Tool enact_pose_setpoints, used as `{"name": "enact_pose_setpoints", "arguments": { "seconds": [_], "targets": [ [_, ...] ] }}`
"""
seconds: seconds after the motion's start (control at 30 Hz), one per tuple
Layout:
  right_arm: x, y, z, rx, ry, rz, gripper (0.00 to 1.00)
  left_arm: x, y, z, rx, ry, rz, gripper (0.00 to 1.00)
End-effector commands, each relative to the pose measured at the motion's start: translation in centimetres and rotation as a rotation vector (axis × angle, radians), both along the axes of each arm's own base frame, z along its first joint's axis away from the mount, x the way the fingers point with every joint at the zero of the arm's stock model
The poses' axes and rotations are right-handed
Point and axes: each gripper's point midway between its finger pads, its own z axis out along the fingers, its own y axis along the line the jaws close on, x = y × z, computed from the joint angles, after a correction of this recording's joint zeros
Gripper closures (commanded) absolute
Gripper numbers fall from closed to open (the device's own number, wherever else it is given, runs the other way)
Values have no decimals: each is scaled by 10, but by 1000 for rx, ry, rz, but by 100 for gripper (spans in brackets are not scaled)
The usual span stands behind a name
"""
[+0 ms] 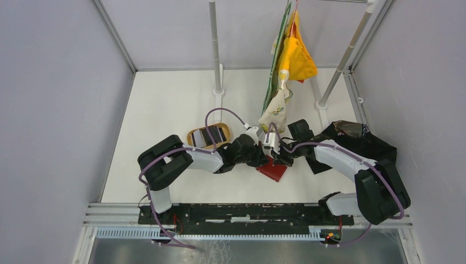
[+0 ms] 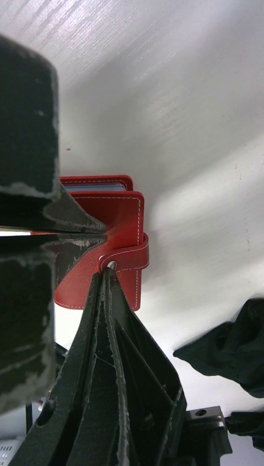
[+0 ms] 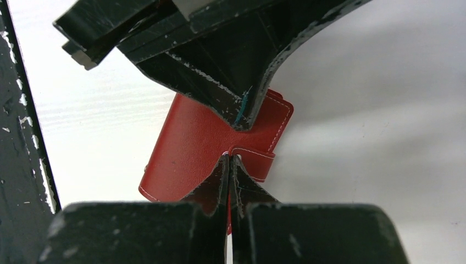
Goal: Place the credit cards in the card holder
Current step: Close the card holder at the center of the board.
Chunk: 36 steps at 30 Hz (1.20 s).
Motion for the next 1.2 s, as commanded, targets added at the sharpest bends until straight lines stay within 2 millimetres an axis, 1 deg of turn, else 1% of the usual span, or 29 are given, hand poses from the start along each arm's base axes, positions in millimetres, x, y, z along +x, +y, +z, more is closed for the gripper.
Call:
{"name": "enact_pose_setpoints", "arguments": {
  "seconds": [0.0,0.33,0.6,0.7,0.9,1.17],
  "targets": [
    [-10,1,-4,-5,10,30,100,-8,11,-17,61,19,11,98],
    [-17,3,-3,-5,2,64,100,-9,9,-15,54,16,6,98],
    [-21,-1,-3,-32,-27,85,100,-10,8,-15,53,14,2,98],
    [-23,-4,-7,-46,-31,90,100,-10,7,-14,52,12,0,98],
    [-26,-1,-9,-53,-32,102,100,-11,6,-13,51,11,-3,98],
    [-34,-3,-19,-105,-31,140,100,-11,6,-10,46,3,-1,98]
  ]
}}
